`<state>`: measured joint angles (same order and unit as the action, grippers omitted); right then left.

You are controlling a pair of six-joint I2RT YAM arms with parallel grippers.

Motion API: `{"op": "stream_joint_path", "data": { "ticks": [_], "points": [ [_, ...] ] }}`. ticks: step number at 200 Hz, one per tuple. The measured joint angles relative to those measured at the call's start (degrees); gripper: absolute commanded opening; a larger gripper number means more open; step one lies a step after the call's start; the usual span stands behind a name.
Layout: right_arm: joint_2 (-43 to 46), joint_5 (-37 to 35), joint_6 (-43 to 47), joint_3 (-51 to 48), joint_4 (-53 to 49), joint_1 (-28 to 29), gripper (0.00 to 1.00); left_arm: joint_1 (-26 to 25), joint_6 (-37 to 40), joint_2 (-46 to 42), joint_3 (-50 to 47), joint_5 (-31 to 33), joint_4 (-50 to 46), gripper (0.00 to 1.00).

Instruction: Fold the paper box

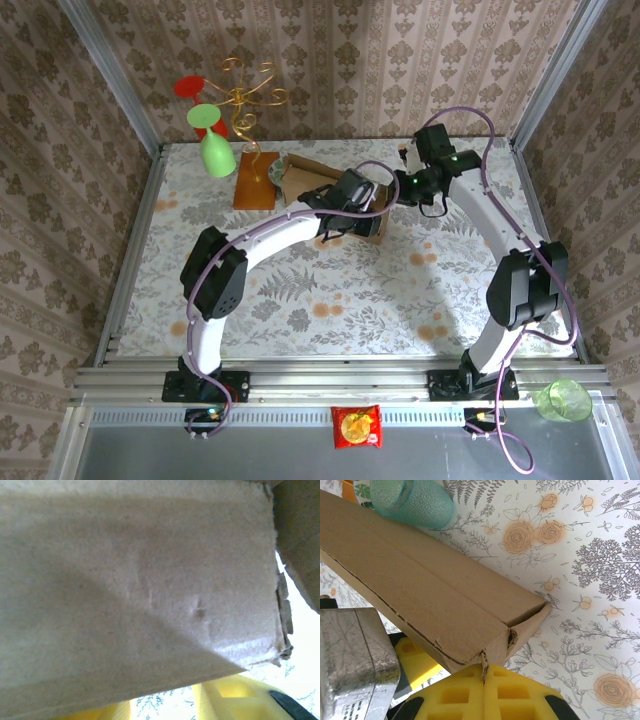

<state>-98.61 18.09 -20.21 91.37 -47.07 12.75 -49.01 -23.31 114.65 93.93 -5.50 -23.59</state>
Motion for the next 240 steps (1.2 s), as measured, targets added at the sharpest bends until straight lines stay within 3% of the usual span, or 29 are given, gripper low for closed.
{"op": "stream_joint_path", "data": {
  "ticks": [108, 240],
  "points": [
    [-0.9, -2.5, -11.3, 0.1, 4.8, 1.6, 0.00, 2.2, -0.2, 0.0, 0.0, -2.3, 1.1, 0.29],
    [-4.2, -2.9, -18.5, 2.9, 6.7, 2.1, 0.00, 3.7, -0.3, 0.8, 0.0, -4.0, 3.1, 0.27]
  ]
}}
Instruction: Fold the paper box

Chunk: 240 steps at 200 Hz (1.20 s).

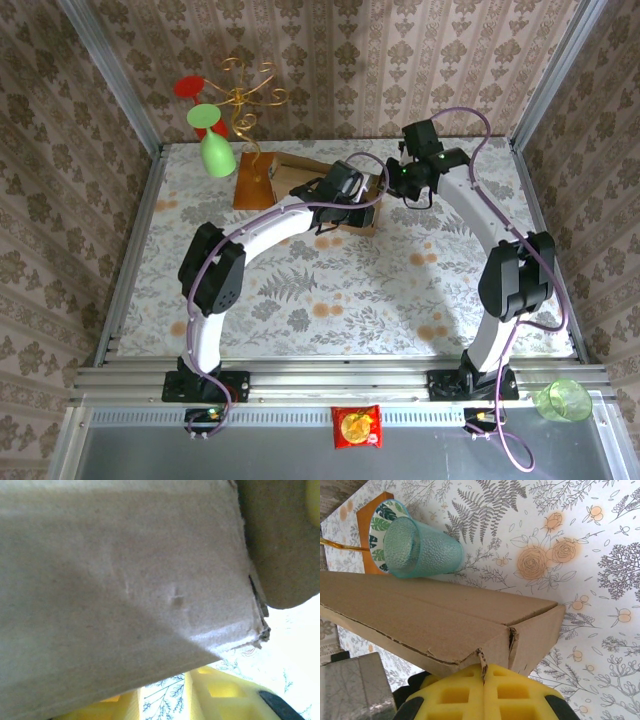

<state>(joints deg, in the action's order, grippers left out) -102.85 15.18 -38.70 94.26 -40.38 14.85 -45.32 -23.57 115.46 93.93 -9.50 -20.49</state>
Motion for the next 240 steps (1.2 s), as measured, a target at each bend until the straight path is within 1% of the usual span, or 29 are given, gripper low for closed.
{"op": "stream_joint_path", "data": {
  "ticks": [86, 135, 174, 196, 240],
  "points": [
    [-1.6, 0.3, -3.7, 2.0, 0.1, 0.1, 0.00, 0.8, 0.0, 0.1, 0.0, -1.1, 0.2, 0.26],
    [-1.8, 0.3, -3.8, 2.1, 0.3, 0.1, 0.00, 1.1, 0.0, 0.1, 0.0, -1.4, 0.2, 0.26],
    [-1.7, -0.2, -3.4, 0.7, 2.6, 0.5, 0.00, 1.2, -0.2, 0.1, 0.0, -1.5, 0.4, 0.26],
    [-1.3, -1.8, -2.8, -0.7, 4.4, 1.5, 0.00, 1.2, -0.2, 0.1, 0.0, -1.4, 0.4, 0.26],
    [1.1, -7.6, 0.7, -4.8, 6.6, 4.4, 0.00, 1.2, -0.4, 0.1, 0.0, -1.5, 0.3, 0.26]
  ]
}}
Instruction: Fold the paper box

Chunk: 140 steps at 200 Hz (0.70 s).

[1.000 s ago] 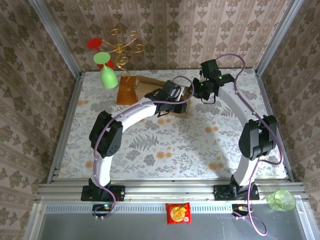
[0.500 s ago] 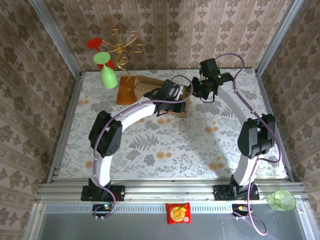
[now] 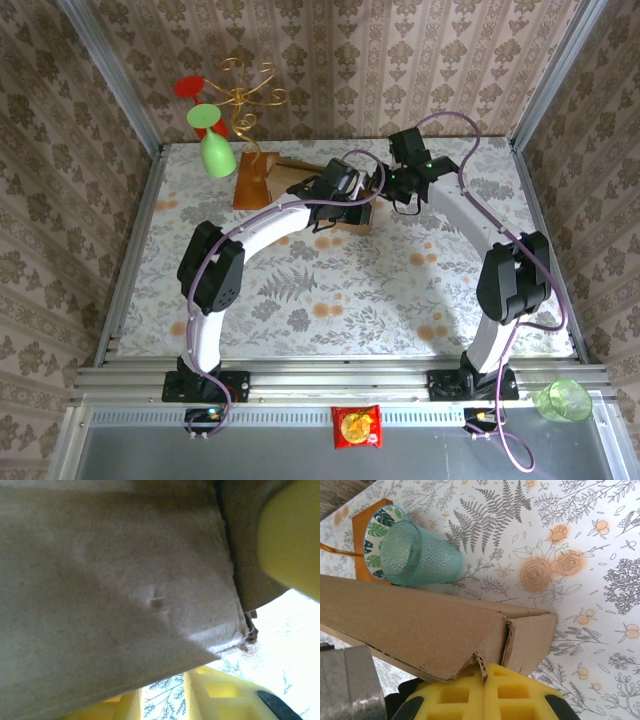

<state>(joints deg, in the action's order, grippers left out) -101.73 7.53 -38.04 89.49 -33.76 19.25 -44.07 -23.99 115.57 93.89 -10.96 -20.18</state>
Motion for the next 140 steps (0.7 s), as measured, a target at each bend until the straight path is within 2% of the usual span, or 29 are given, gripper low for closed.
{"op": "stream_joint_path", "data": {
  "ticks": [42, 59, 87, 109, 140],
  "points": [
    [4.6, -5.8, 4.1, -8.0, 6.2, 2.9, 0.00, -0.1, -2.9, -3.0, -4.3, -0.9, 2.3, 0.30],
    [6.4, -7.5, 6.0, -10.7, 8.0, 4.0, 0.00, 0.2, -5.6, -7.2, -8.6, -1.2, 3.3, 0.34],
    [7.5, -9.3, 8.7, -12.9, 10.6, 5.0, 0.00, 1.5, -11.7, -17.2, -15.1, -2.1, 3.5, 0.33],
    [7.9, -10.6, 11.2, -14.1, 12.2, 5.7, 0.00, 5.0, -16.2, -25.3, -16.5, -2.0, 2.0, 0.35],
    [8.6, -12.1, 14.1, -16.0, 14.5, 6.9, 0.00, 13.9, -20.1, -32.1, -13.4, 0.1, -2.2, 0.37]
  ]
}}
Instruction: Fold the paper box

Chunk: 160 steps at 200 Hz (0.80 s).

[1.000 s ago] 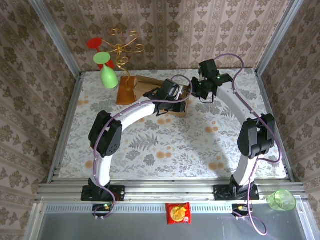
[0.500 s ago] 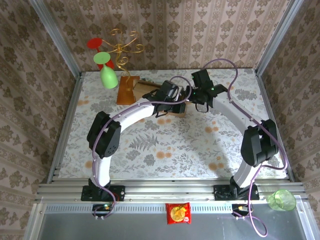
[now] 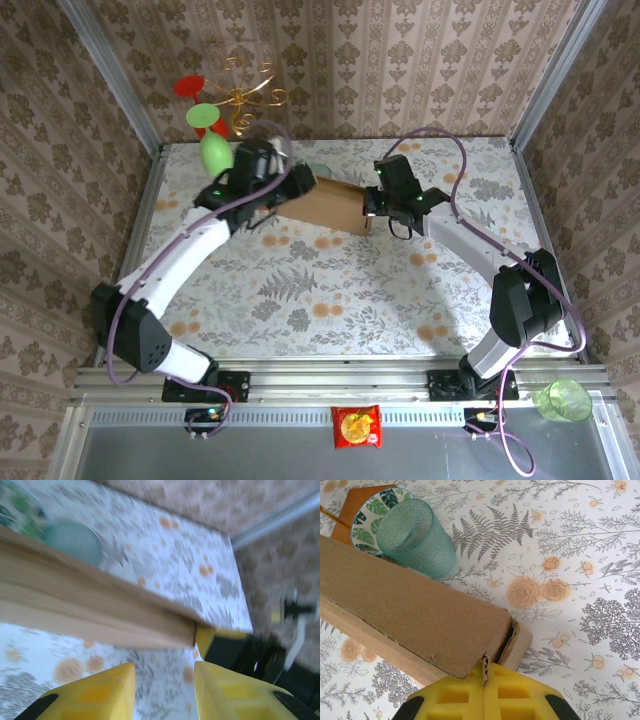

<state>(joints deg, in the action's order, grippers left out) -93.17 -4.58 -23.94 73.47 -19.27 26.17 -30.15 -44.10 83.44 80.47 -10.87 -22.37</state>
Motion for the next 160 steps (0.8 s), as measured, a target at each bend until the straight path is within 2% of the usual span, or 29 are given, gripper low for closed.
{"op": "stream_joint_path", "data": {
  "ticks": [24, 51, 85, 160],
  "points": [
    [0.3, -0.7, 1.5, -0.9, 1.2, 0.6, 0.00, 6.2, -0.4, 0.7, 5.0, 1.9, -4.8, 0.41],
    [0.3, -1.1, 2.3, -1.2, 1.8, 0.7, 0.00, 10.0, 1.2, 5.0, 9.4, 2.3, -7.8, 0.44],
    [0.5, -1.1, 2.9, -1.4, 2.1, 0.7, 0.00, 11.1, 5.0, 12.9, 12.7, 3.1, -7.9, 0.45],
    [1.1, -1.0, 3.1, -2.4, 2.9, 0.9, 0.00, 11.8, 7.3, 21.1, 14.5, 3.2, -6.4, 0.39]
  ]
}}
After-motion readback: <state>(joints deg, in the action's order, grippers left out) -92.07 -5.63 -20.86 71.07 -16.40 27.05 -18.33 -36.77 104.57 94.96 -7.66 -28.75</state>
